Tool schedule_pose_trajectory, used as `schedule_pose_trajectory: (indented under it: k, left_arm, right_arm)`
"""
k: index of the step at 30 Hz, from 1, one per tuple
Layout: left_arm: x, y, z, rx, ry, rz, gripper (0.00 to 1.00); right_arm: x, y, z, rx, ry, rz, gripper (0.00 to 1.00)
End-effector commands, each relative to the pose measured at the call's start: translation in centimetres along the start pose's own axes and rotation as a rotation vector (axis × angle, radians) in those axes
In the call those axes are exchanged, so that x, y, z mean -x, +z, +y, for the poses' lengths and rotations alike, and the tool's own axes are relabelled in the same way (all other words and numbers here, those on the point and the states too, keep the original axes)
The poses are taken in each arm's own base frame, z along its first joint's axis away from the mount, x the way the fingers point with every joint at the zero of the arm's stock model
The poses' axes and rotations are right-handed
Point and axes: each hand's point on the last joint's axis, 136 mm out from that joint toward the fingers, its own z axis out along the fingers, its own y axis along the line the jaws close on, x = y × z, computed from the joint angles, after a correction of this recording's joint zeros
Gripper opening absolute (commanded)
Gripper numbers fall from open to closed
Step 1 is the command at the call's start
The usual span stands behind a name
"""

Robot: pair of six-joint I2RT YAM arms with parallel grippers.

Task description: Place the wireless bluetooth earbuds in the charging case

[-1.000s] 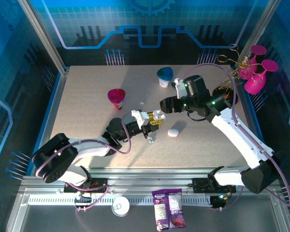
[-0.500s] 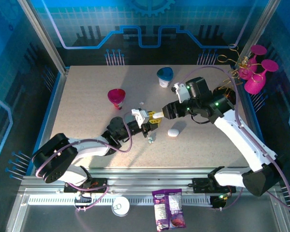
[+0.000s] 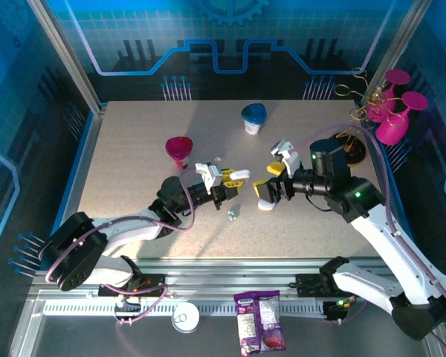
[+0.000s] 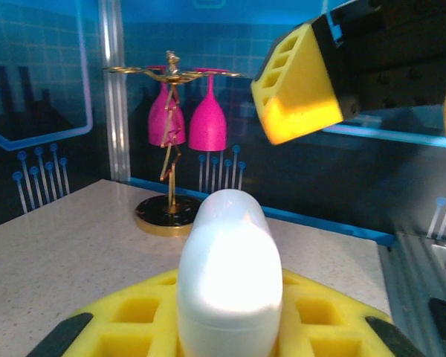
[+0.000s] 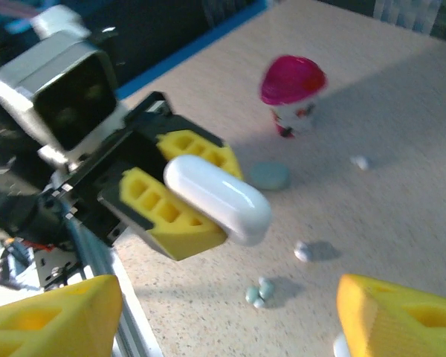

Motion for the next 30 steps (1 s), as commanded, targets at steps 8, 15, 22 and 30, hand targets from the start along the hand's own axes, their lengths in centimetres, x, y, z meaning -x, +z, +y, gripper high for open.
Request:
schedule_pose_trajectory:
  k: [8, 15, 22, 30]
  left_arm:
    - [2.4, -1.9, -4.2, -0.221, -0.038, 0.010, 0.00]
    - [3.0, -1.8, -4.8, -0.263, -0.063, 0.009, 0.00]
    - [3.7, -1.8, -5.0, -0.273, -0.071, -0.003, 0.00]
    - [4.0, -1.7, -4.9, -0.271, -0.075, -0.012, 0.00]
  right_arm:
    - [1.0, 0.6, 3.6, 0.274, -0.249, -0.069, 0.53]
    - [0.5, 1.5, 4.2, 0.335, -0.248, -0.035, 0.43]
    - [-0.1, 2.3, 4.4, 0.372, -0.253, 0.005, 0.35]
    - [-1.0, 2.7, 4.4, 0.389, -0.238, 0.047, 0.27]
